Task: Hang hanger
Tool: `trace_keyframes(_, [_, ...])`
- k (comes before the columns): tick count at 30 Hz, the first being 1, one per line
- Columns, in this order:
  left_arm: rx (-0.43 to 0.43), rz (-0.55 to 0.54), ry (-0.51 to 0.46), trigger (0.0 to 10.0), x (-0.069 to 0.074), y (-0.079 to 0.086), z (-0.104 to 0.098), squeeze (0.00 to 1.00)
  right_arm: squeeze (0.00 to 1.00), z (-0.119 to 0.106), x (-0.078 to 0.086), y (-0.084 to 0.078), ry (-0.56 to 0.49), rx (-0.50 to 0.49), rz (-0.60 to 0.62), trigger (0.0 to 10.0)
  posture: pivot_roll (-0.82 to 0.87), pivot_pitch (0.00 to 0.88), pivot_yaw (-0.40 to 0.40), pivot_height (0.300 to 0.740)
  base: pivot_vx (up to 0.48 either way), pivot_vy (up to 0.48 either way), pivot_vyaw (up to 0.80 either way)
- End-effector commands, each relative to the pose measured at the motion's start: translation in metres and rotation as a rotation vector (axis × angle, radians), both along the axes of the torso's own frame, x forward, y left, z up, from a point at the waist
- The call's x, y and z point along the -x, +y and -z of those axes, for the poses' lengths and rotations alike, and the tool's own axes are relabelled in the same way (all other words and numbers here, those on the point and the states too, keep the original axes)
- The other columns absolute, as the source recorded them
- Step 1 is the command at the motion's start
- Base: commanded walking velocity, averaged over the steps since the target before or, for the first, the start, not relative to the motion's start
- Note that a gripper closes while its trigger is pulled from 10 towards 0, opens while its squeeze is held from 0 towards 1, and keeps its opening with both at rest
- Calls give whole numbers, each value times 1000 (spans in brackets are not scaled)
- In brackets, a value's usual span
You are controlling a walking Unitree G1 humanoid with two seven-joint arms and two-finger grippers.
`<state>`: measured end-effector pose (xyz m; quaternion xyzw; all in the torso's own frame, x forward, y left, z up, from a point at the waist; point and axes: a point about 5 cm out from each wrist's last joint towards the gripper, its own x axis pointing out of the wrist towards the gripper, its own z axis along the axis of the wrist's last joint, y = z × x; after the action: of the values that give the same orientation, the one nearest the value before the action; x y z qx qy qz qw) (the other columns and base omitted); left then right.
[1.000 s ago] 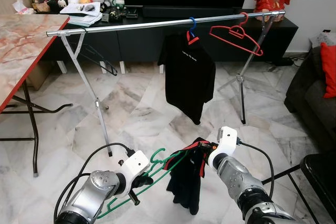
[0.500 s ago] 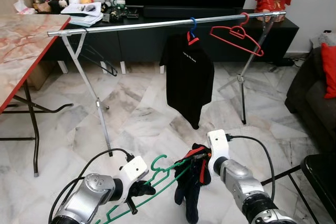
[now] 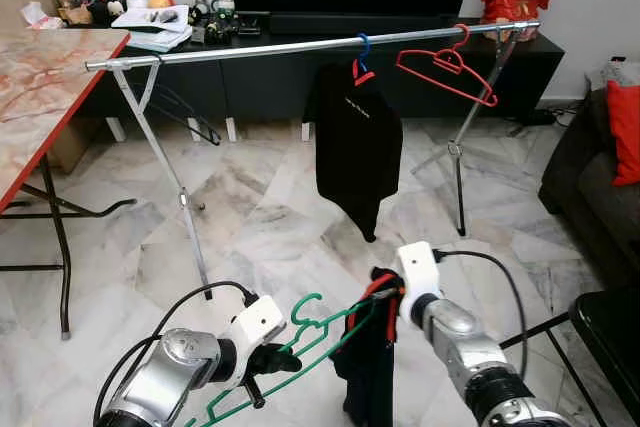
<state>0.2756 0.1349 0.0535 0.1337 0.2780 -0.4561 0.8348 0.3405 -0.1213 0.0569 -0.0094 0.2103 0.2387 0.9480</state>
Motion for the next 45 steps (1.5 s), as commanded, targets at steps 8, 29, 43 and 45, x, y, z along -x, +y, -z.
trace_keyframes(8, [-57,-63,-40,10000,-7,3,4,0,0,-10,6,8,-43,-19,-98,10000,19,66,-50,740,0,0,0])
trace_keyframes(29, [-102,-78,-44,10000,-6,10,7,0,0,0,0,-23,-17,106,199,10000,32,78,-53,740,0,0,0])
trace_keyframes(43, [-89,-80,-55,10000,-8,7,5,0,0,-10,1,-2,19,-61,93,10000,28,79,-53,740,0,0,0])
trace_keyframes(45, [-84,-93,-74,10000,-10,6,3,0,0,-15,1,3,37,-122,79,10000,28,80,-54,740,0,0,0])
